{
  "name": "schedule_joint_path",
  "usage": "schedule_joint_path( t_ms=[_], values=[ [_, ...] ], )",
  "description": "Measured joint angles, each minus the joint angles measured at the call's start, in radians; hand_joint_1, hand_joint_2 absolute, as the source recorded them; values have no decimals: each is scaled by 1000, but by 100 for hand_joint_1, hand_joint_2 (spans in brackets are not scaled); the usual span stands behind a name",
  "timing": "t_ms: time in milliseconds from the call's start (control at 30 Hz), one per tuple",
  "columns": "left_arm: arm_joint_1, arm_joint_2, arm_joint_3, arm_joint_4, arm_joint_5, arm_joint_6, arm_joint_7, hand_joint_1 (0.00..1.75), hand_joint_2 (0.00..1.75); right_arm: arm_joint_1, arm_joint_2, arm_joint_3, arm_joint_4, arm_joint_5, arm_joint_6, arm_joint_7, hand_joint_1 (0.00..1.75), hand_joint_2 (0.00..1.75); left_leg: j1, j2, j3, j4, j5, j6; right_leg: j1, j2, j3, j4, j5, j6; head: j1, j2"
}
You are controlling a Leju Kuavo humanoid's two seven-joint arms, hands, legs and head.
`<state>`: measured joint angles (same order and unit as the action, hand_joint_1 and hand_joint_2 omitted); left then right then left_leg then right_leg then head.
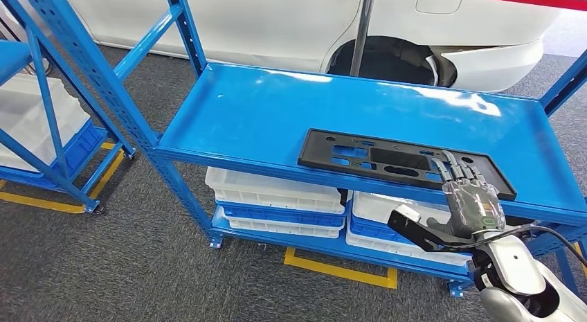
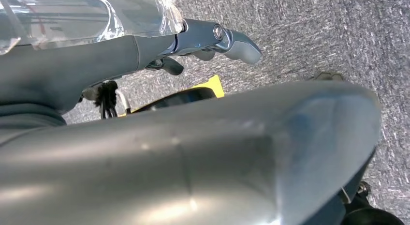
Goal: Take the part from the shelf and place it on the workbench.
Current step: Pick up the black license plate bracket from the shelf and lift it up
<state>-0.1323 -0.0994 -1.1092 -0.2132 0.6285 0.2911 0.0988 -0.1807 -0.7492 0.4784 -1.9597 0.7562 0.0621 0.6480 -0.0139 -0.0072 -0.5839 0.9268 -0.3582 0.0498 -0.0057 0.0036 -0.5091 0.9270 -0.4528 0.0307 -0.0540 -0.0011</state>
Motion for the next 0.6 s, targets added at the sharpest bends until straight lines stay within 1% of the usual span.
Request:
schedule_joint_path(
  t_ms=[400, 600],
  values=[
    [0, -4, 0, 0, 1, 0, 0, 0, 0, 0, 0, 0, -7, 4, 5, -4, 0, 175, 0, 0, 0, 0, 0, 0, 0, 0, 0, 0, 0, 0, 0, 0],
    [0, -9, 0, 0, 12, -3, -6, 0, 0, -19, 4, 13, -7, 10, 27, -51, 0, 175, 0, 0, 0, 0, 0, 0, 0, 0, 0, 0, 0, 0, 0, 0]
  ],
)
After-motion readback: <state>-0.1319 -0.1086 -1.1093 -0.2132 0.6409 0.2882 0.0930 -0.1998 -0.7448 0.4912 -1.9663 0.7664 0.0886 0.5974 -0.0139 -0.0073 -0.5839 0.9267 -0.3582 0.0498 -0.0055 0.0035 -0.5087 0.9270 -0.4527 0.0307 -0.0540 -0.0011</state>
